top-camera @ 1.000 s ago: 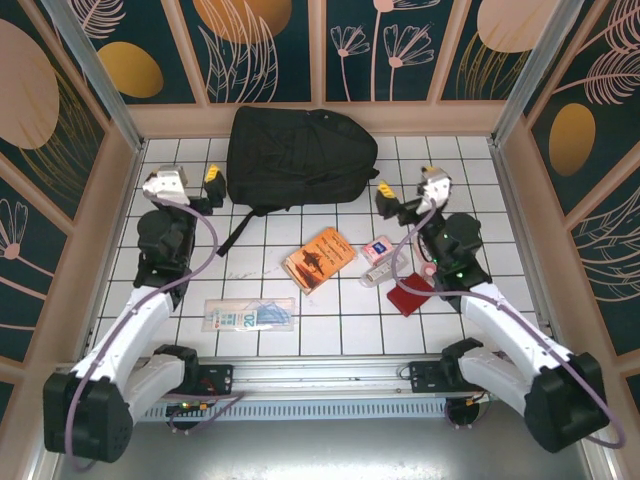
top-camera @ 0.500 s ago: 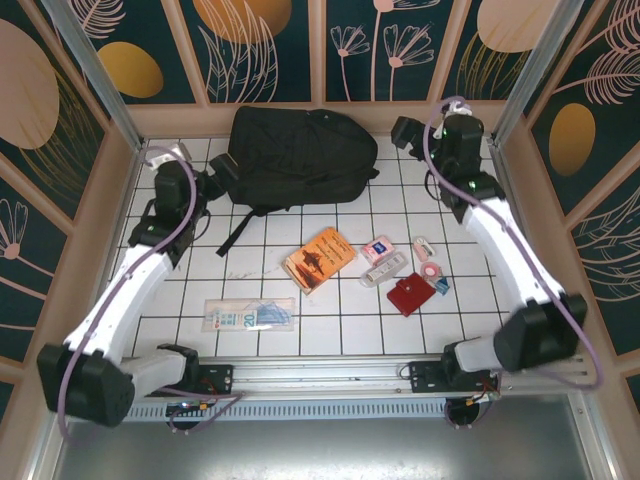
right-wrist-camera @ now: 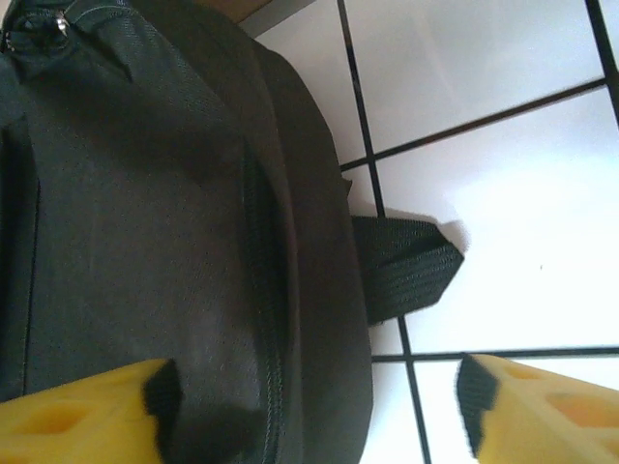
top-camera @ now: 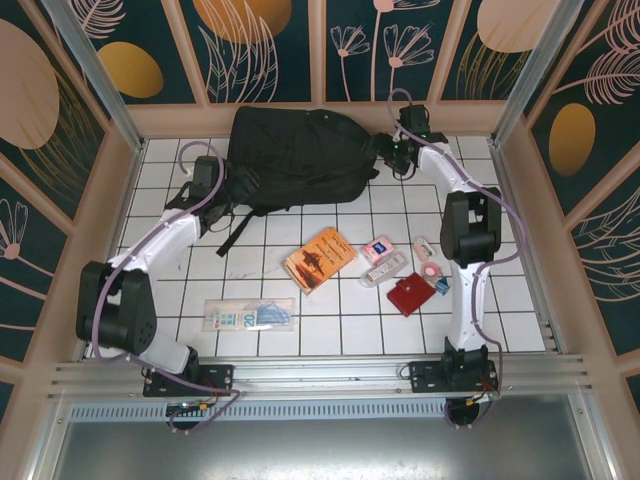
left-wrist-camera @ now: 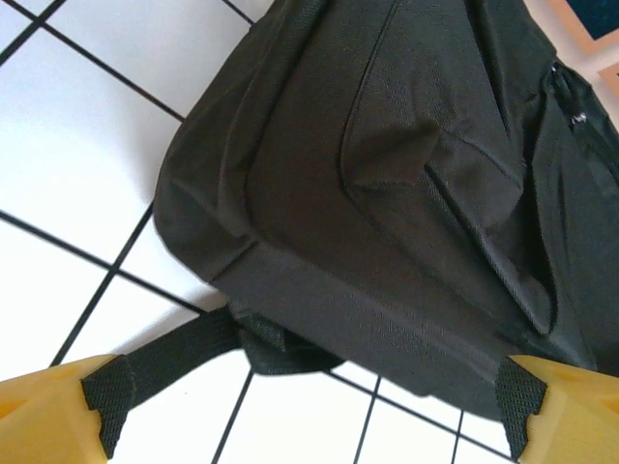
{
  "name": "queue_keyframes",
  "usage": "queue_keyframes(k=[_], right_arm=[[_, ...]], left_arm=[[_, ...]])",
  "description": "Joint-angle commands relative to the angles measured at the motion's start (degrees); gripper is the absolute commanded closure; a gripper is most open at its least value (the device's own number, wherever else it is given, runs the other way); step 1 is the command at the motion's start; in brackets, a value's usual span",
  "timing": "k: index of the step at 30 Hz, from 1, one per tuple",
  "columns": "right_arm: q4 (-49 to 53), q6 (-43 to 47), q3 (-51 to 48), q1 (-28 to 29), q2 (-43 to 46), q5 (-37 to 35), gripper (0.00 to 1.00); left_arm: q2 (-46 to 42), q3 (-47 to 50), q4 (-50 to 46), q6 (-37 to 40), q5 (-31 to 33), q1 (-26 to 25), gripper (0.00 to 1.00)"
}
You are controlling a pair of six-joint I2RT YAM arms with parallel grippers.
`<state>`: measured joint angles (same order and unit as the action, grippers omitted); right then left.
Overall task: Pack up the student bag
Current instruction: Rotate the student bag at the top-center of the table.
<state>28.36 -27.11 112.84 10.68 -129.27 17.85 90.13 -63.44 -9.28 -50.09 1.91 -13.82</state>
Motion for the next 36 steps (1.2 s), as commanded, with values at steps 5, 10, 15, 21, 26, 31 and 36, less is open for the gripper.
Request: queue_keyframes(k=[5, 10, 15, 21, 26, 31, 36], right_arm=[[1.78, -0.56, 2.71, 0.3, -2.3, 4.33, 0.53], [0.46, -1.1, -0.95, 1.59, -1.36, 5.01, 0.82], [-3.92, -2.57, -9.52, 3.25, 3.58, 5.11, 0.94], [-10.32, -6.55, -21.35, 7.42, 11.9, 6.08, 0.94], [-14.51, -8.71, -27.97, 14.56, 16.16, 7.12, 0.89], [-16.88, -8.75, -29.25, 22.12, 16.57, 9.78, 0.74], [-14.61, -5.29, -28.44, 24.91, 18.26, 10.24, 0.46]], left_arm=[[7.72, -6.26, 0.13, -2.12, 0.02, 0.14, 0.05], [11.76, -8.46, -1.28, -2.37, 0.0, 0.23, 0.07], [9.84, -8.19, -2.67, -2.27, 2.08, 0.31, 0.06], [6.72, -6.66, -6.45, -2.0, 6.17, 1.29, 0.06], [6.19, -3.28, -7.21, -1.88, 5.3, 4.18, 0.05], [7.32, -1.8, -7.21, -1.49, 2.92, 6.19, 0.06], [6.48, -1.98, -8.79, -0.33, 4.57, 6.26, 0.06]])
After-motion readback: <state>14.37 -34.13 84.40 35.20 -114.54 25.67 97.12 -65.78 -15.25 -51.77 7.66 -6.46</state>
